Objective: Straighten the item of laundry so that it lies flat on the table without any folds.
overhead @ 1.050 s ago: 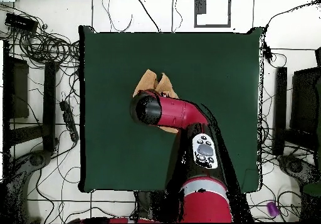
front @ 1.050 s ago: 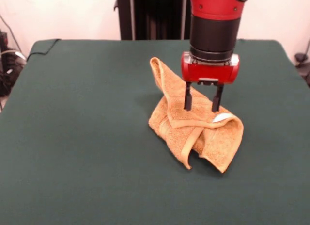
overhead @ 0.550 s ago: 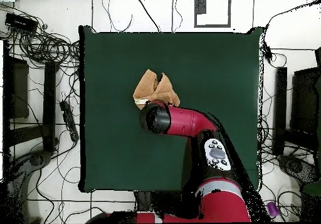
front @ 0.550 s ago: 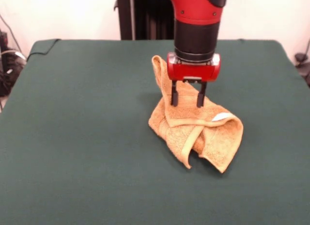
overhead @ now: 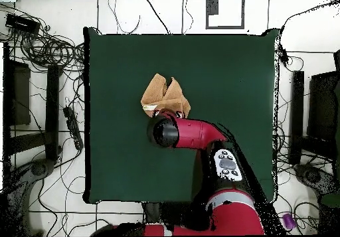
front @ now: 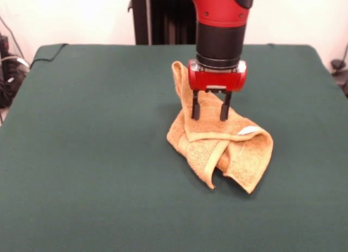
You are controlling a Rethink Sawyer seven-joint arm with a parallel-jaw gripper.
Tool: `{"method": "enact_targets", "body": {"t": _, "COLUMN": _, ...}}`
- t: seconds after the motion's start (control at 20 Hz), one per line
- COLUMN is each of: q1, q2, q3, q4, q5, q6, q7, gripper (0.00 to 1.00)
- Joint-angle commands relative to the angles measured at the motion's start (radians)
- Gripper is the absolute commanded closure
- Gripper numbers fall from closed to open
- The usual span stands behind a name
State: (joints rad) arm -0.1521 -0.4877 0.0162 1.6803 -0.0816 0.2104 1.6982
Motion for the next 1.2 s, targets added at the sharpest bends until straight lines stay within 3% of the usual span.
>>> {"method": "enact_targets", "body": {"t": 0.05, "q1": 0.048, "q2": 0.058, "q3": 0.083, "q4": 0.042, "q5": -0.016, "q6": -0.085, "q7": 0.152, "gripper": 0.0}}
{"method": "enact_targets", "body": {"t": 0.5, "q1": 0.09, "q2": 0.075, "q3": 0.04, "q4": 0.027, "q5": 0.004, "q6": -0.139, "q7": 0.179, "gripper": 0.0}}
{"method": "enact_targets", "body": {"t": 0.55, "q1": 0.096, "q2": 0.075, "q3": 0.032, "q4": 0.027, "q5": 0.006, "q6": -0.153, "q7": 0.186, "gripper": 1.0}}
{"method": "enact_targets", "body": {"t": 1.2, "q1": 0.088, "q2": 0.051, "q3": 0.051, "q4": 0.023, "q5": 0.026, "q6": -0.029, "q7": 0.151, "gripper": 1.0}}
